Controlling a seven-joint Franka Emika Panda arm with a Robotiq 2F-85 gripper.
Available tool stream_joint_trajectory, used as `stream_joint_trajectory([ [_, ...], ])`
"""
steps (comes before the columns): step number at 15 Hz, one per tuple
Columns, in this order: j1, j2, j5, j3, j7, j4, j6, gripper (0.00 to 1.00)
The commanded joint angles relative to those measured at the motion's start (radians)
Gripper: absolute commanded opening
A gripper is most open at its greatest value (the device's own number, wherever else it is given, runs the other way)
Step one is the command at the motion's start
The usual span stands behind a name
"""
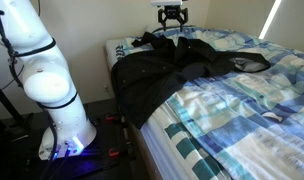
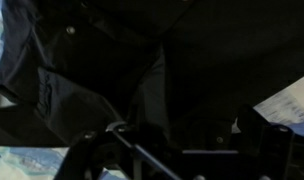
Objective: Bring the left sleeve to the middle of the shirt
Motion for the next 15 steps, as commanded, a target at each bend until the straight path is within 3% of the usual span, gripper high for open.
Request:
stream_joint_trajectory([
  [1,0.042,0.068,0.030,0.050,-0.092,0.082,0.045,1.00],
  [9,0.095,0.279,0.011,0.171,-0.199,0.296,0.031,1.00],
  [10,0.088,0.227,0.014,0.172,-0.161,0.228,0.043,1.00],
  [15,0.087,0.277,0.013,0.180,-0.175,0.279,0.044,1.00],
])
